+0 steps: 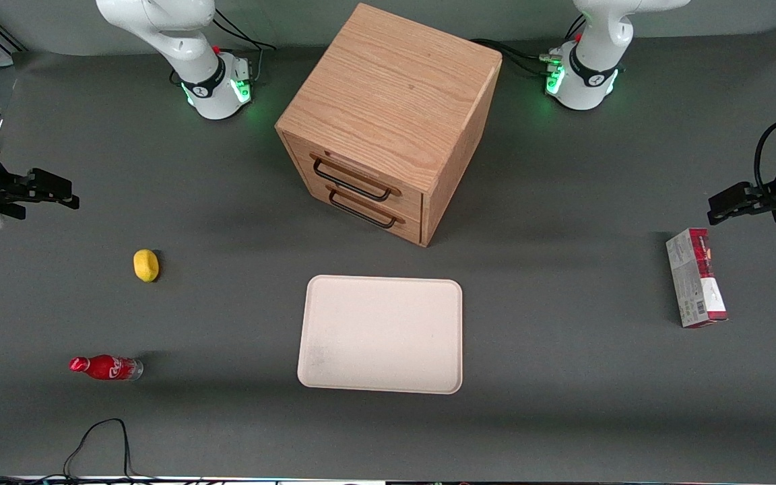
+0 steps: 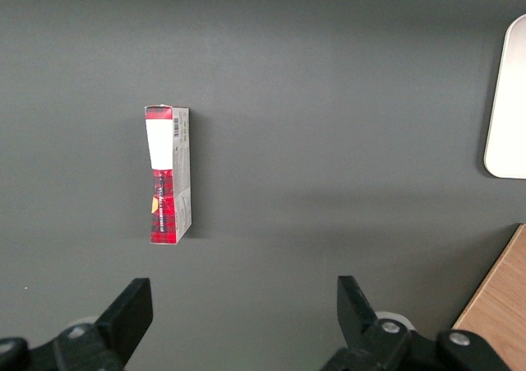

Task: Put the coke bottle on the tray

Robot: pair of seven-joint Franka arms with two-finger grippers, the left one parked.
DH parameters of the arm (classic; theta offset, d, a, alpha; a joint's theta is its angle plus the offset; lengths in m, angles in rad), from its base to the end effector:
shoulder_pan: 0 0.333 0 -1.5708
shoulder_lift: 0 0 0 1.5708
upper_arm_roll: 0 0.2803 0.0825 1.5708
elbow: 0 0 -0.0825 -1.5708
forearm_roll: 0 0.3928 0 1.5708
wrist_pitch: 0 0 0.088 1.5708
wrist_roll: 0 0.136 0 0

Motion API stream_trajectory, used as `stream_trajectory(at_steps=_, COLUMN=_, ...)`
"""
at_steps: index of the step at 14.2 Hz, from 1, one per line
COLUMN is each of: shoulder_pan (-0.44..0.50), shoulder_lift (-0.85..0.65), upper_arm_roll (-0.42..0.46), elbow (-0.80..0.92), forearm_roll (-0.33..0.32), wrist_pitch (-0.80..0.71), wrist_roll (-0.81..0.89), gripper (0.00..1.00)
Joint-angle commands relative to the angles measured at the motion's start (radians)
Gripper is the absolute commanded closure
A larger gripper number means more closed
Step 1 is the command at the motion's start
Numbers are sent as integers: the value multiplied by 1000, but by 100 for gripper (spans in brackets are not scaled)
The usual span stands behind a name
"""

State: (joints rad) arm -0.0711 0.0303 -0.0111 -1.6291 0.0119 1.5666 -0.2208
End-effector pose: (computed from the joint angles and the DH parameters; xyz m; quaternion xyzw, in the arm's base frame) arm 0.5628 -0.0447 0.5145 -0.9965 -0.0689 0.0450 0.0127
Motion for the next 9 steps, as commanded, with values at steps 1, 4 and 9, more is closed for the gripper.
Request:
stream_trajectory(at_steps=1, shoulder_pan=-6, shoulder_lift=11, upper_arm_roll=-4, elbow=44, forearm_roll=7, wrist_pitch=-23, wrist_roll=9, gripper=0)
stream_trajectory(at_steps=4, shoulder_pan=-6, shoulder_lift=13, upper_arm_roll=-4, elbow=63, forearm_roll=11, wrist_pitch=-31, wrist_roll=23, gripper=0)
stream_trajectory(at_steps=9, shoulder_pan=1, shoulder_lift=11, upper_arm_roll=-1, elbow=74, forearm_roll=5, wrist_pitch=-60, wrist_roll=28, gripper=0)
